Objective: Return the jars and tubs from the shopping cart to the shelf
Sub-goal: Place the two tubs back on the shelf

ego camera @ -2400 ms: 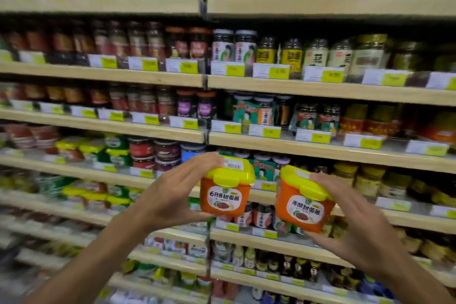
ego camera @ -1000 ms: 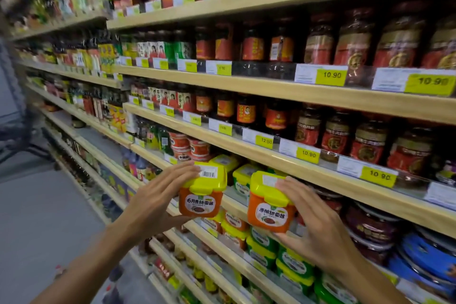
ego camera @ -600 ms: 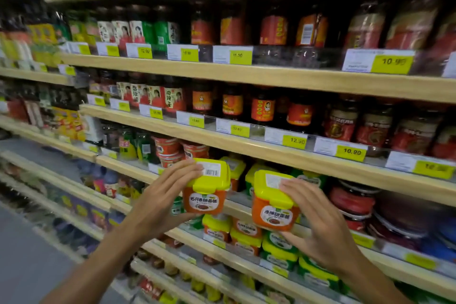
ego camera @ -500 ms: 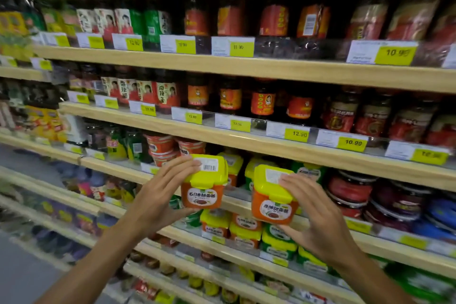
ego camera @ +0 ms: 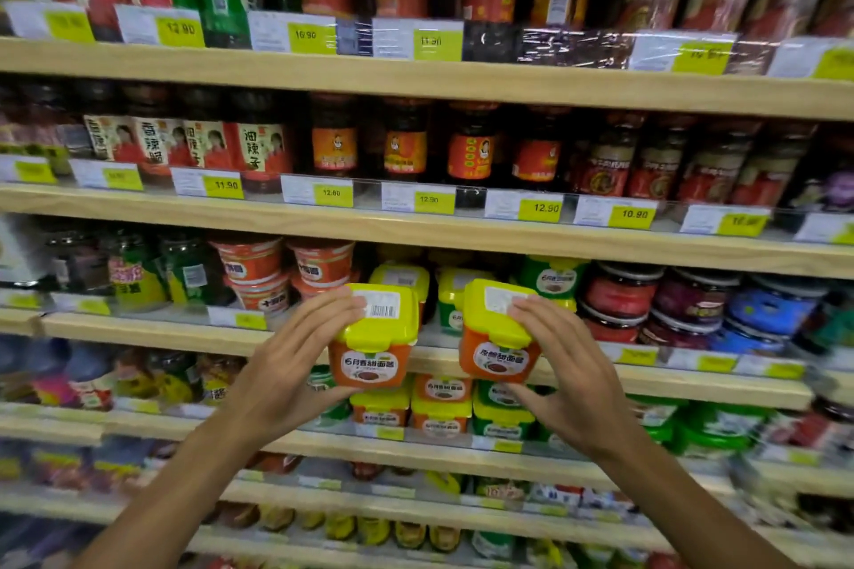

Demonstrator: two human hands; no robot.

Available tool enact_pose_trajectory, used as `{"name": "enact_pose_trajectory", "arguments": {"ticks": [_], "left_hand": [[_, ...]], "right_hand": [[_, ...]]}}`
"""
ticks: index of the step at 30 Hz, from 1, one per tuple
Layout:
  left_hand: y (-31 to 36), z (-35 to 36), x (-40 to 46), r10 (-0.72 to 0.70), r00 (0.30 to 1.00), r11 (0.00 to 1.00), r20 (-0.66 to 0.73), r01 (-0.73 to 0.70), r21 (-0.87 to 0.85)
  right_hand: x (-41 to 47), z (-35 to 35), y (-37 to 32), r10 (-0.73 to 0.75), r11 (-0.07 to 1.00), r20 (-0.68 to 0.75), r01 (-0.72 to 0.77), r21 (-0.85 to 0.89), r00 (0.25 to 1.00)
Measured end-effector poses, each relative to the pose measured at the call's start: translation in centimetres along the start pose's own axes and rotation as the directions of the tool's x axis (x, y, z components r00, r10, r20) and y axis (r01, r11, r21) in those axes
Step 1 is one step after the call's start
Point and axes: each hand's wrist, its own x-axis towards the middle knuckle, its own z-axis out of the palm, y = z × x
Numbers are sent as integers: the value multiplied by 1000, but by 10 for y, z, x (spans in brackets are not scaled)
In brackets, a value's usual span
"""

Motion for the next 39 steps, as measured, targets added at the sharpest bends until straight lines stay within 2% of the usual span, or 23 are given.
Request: {"name": "enact_pose_trajectory", "arguments": {"ticks": [8, 28, 31, 36, 39], "left_hand": [[-5, 17, -18, 54, 999, 998, 1, -54, -13], [-2, 50, -36, 111, 992, 993, -60, -113, -35], [-3, 53, -42, 124, 991, 991, -47, -126, -37], [-5, 51, -43, 117, 992, 992, -49, -119, -45], [-6, 48, -41, 124, 991, 991, -47, -126, -49]], "right_hand": [[12, 31, 8, -16, 998, -44, 13, -59, 999], [43, 76, 21, 88, 993, -102, -96, -74, 991], [50, 81, 24, 157, 987, -91, -160, -33, 983], [67, 83, 31, 243, 969, 7, -242, -41, 970], [80, 81, 31, 359, 933, 65, -358, -29, 931]]}}
